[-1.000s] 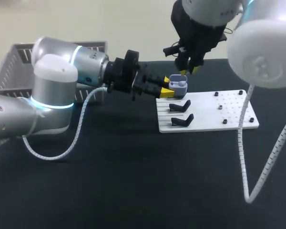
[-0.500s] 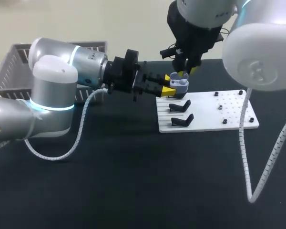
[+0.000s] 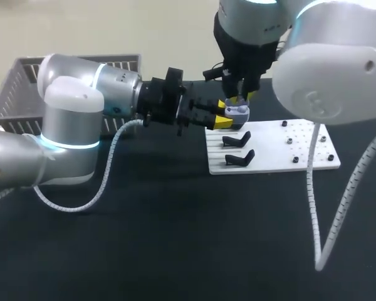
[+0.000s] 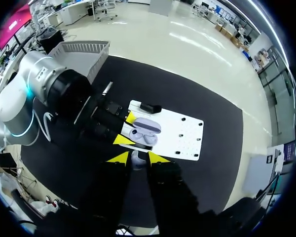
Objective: Pick up each earbud case from the left stands, insert the matching earbuds, close the lid, and place the case in the box.
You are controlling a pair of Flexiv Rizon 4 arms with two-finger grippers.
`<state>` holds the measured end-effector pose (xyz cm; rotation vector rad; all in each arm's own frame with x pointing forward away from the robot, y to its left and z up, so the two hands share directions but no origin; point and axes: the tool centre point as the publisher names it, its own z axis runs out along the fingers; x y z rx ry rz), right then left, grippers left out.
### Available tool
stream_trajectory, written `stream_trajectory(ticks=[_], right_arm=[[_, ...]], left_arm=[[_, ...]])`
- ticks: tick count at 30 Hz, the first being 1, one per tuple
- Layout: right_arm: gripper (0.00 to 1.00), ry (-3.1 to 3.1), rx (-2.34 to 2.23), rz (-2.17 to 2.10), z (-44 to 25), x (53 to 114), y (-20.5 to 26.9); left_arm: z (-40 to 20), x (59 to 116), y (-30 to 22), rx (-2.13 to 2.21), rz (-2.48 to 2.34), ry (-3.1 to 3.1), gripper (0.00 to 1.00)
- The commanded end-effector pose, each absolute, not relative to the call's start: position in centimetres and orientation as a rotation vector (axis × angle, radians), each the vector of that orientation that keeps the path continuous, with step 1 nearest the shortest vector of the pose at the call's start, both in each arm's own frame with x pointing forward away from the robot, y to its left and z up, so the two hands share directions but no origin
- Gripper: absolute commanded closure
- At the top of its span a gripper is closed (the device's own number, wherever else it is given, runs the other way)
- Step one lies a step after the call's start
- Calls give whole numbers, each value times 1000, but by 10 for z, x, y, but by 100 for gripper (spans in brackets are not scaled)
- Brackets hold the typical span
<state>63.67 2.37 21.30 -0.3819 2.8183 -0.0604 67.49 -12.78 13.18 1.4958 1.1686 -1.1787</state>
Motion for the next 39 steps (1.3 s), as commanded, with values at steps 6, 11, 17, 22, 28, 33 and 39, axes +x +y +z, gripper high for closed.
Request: stream_trajectory(ticks=[6,11,17,22,28,33,39], right_arm=[[100,2825,-316,-78,206,646,32],[100,2821,-324,-84,201,647,35],[100,2793,-372,-94,197,650,37],[100,2795,-404,-99,191,653,37],[100,2804,-455,-65,184,656,35],[100,2813,-449,-51,182,659,32],[100,2810,-455,-52,182,659,31]], left_arm=[[132,673,-128,1491,-1172,1169,100],[132,673,-128,1491,-1172,1169,100],[132,673,-128,1491,-1172,1169,100],[132,673,-128,1491,-1172,1169,100],[132,673,-128,1491,-1172,1169,100],[132,673,-128,1491,-1172,1169,100],[132,673,-128,1491,-1172,1169,100]])
